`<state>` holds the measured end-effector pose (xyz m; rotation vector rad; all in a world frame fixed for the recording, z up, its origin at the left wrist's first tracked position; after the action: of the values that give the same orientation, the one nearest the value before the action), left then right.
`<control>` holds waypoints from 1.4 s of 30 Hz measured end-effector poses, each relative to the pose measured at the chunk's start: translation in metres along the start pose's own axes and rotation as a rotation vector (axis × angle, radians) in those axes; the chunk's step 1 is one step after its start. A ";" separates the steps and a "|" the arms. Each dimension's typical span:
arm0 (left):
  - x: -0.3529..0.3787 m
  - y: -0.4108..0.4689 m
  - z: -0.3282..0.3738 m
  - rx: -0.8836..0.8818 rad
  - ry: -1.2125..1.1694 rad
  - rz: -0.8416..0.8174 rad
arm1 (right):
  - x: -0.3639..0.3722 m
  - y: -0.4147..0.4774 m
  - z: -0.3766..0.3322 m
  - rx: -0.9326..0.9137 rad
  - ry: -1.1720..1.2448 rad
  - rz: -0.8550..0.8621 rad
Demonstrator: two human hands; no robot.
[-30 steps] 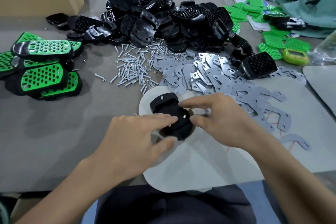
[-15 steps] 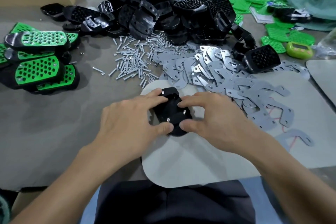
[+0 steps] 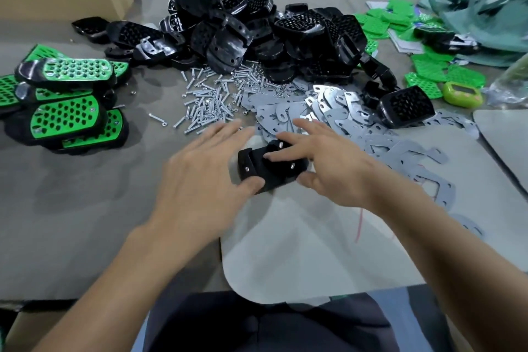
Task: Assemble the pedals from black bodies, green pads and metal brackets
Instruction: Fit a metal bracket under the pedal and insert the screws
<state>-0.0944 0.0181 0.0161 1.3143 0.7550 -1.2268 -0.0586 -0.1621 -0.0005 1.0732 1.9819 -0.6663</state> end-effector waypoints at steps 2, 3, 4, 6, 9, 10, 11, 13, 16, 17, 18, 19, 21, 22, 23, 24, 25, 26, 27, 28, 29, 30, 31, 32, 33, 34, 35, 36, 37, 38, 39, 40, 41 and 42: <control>0.015 0.014 -0.001 0.036 -0.238 -0.283 | -0.001 0.006 -0.002 -0.029 0.000 -0.030; 0.021 0.018 -0.001 0.046 -0.261 -0.346 | -0.002 0.009 -0.002 -0.027 0.046 -0.060; 0.024 0.020 -0.003 0.044 -0.250 -0.364 | -0.007 0.010 -0.001 -0.007 0.117 -0.079; 0.028 0.020 -0.006 0.013 -0.222 -0.357 | -0.023 0.018 0.005 0.058 0.251 0.008; 0.030 0.020 -0.007 -0.008 -0.185 -0.344 | -0.051 0.046 0.012 0.109 0.297 0.321; 0.029 0.020 -0.006 -0.004 -0.166 -0.350 | -0.054 0.058 0.010 0.116 0.235 0.350; 0.027 0.020 -0.004 0.001 -0.132 -0.362 | -0.053 0.070 0.007 0.119 0.150 0.317; 0.022 0.020 0.001 0.024 -0.012 -0.383 | -0.044 0.090 0.001 0.111 -0.004 0.178; 0.016 0.019 0.017 0.141 0.211 -0.398 | -0.037 0.101 -0.006 0.096 -0.120 0.099; 0.014 0.019 0.020 0.170 0.234 -0.401 | -0.037 0.102 -0.008 0.093 -0.146 0.096; 0.013 0.019 0.022 0.188 0.230 -0.415 | -0.037 0.104 -0.011 0.090 -0.166 0.089; 0.011 0.018 0.024 0.193 0.215 -0.435 | -0.037 0.105 -0.013 0.090 -0.181 0.082; 0.009 0.014 0.032 0.162 0.233 -0.455 | -0.042 0.107 -0.017 0.085 -0.213 0.083; 0.009 0.010 0.038 0.161 0.302 -0.426 | -0.044 0.108 -0.018 0.081 -0.228 0.084; 0.008 0.005 0.046 0.165 0.382 -0.369 | -0.045 0.108 -0.020 0.075 -0.235 0.075; 0.007 0.000 0.055 0.177 0.443 -0.323 | -0.046 0.109 -0.021 0.066 -0.234 0.056; 0.008 -0.004 0.062 0.207 0.479 -0.300 | -0.047 0.110 -0.022 0.056 -0.229 0.035; 0.009 -0.006 0.067 0.225 0.481 -0.265 | -0.048 0.111 -0.022 0.050 -0.216 0.020; 0.009 -0.006 0.069 0.224 0.483 -0.234 | -0.052 0.113 -0.020 0.053 -0.191 0.013; 0.012 -0.006 0.070 0.215 0.473 -0.217 | -0.056 0.114 -0.017 0.064 -0.146 0.012; 0.014 -0.006 0.072 0.211 0.457 -0.211 | -0.060 0.114 -0.014 0.074 -0.082 0.010; 0.014 -0.008 0.075 0.227 0.458 -0.190 | -0.064 0.114 -0.012 0.080 0.007 0.007; 0.013 -0.009 0.075 0.231 0.454 -0.150 | -0.068 0.113 -0.012 0.076 0.115 0.011; 0.013 -0.010 0.072 0.232 0.441 -0.115 | -0.072 0.111 -0.012 0.061 0.234 0.030; 0.011 -0.012 0.066 0.209 0.387 -0.088 | -0.077 0.108 -0.013 0.047 0.364 0.064; 0.011 -0.011 0.057 0.174 0.315 -0.099 | -0.083 0.106 -0.012 0.041 0.515 0.109; 0.011 -0.012 0.044 0.120 0.208 -0.145 | -0.088 0.103 -0.010 0.055 0.680 0.160; 0.014 -0.011 0.031 0.055 0.065 -0.210 | -0.092 0.099 -0.006 0.091 0.842 0.215; 0.015 -0.011 0.015 -0.032 -0.098 -0.225 | -0.095 0.093 -0.003 0.141 0.962 0.277; 0.014 -0.011 -0.001 -0.132 -0.269 -0.206 | -0.094 0.085 0.000 0.189 1.023 0.334; 0.010 -0.010 -0.015 -0.224 -0.403 -0.125 | -0.091 0.075 0.001 0.229 1.039 0.369; 0.007 -0.009 -0.029 -0.295 -0.478 -0.047 | -0.083 0.064 0.003 0.260 1.039 0.383; 0.009 -0.008 -0.041 -0.334 -0.517 -0.004 | -0.072 0.052 0.003 0.288 1.036 0.378; 0.010 -0.006 -0.047 -0.366 -0.548 0.010 | -0.057 0.040 0.003 0.320 1.033 0.365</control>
<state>-0.0870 0.0615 -0.0028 0.6371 0.5371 -1.2873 -0.0034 -0.1700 0.0409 2.2287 2.4123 -0.2163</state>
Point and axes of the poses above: each hand's wrist, its own y-axis towards the middle knuckle, its own x-axis out of the palm, z = x × y, the point moved 6 cm from there along y, towards the middle knuckle, and after that the axes turned 13 degrees about y, right-handed, at the moved point
